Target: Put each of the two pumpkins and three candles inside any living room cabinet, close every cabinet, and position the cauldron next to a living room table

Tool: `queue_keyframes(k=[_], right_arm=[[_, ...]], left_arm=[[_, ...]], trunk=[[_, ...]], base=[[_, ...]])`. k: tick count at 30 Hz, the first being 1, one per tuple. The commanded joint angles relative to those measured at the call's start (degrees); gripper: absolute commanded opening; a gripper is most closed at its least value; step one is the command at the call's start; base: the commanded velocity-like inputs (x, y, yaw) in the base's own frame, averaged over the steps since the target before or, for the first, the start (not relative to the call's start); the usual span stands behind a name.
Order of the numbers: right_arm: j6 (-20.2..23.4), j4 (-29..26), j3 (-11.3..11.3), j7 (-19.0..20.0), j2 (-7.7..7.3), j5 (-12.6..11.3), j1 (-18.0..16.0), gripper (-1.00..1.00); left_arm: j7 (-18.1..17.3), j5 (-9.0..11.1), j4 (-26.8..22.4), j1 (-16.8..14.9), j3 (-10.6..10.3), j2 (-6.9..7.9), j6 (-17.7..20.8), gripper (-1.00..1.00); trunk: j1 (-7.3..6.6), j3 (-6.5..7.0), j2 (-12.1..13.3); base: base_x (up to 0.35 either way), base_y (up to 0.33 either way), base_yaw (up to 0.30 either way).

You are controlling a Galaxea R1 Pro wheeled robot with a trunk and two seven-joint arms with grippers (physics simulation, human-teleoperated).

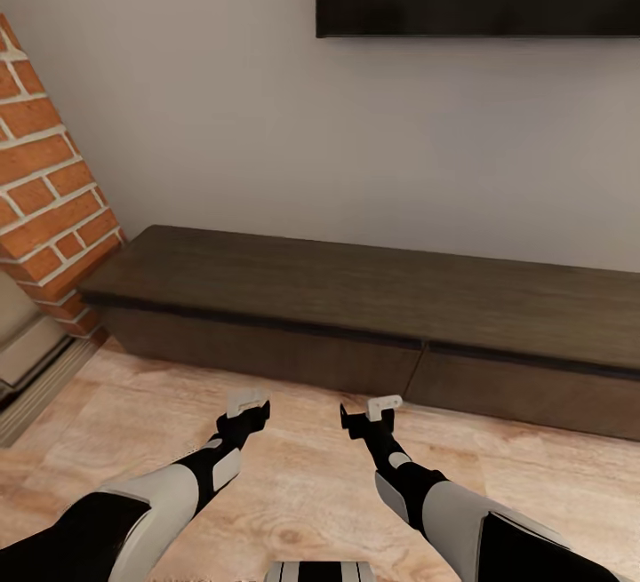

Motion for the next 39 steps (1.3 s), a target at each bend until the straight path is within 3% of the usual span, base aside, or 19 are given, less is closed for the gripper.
queue_keyframes(k=[1, 14, 19, 24, 39], right_arm=[[0.2, -0.1, 0.5, -0.5, -0.01, -0.1, 0.0, 1.0], [1.0, -0.1, 0.7, -0.3, -0.01, 0.1, 0.1, 1.0], [1.0, -0.1, 0.7, -0.3, -0.01, 3.4, 0.2, 1.0], [1.0, -0.1, 0.7, -0.3, -0.01, 5.8, 0.2, 1.0], [1.0, -0.1, 0.7, -0.3, -0.01, 6.3, 0.2, 1.0]], left_arm=[[0.0, 0.4, 0.2, 0.1, -0.5, -0.02, -0.4, 1.0], [0.1, 0.3, 0.2, 0.7, -0.6, -0.05, -0.4, 1.0], [0.1, 0.3, 0.2, 0.8, -0.6, -0.05, -0.4, 1.0], [-0.2, 0.4, 0.2, 0.8, -0.6, 0.01, -0.3, 1.0], [-0.4, 0.4, 0.1, 0.8, -0.5, 0.05, -0.3, 1.0]], trunk=[[-0.01, -0.04, 0.0], [-0.01, 0.12, 0.0], [-0.01, 0.35, 0.0], [-0.14, 1.71, 0.0], [-0.53, 5.82, 0.2]], base=[[0.0, -0.236, 0.187], [-0.149, -0.257, 0.272], [-0.102, -0.099, 0.264], [-0.014, -0.013, 0.254], [-0.001, -0.001, 0.251]])
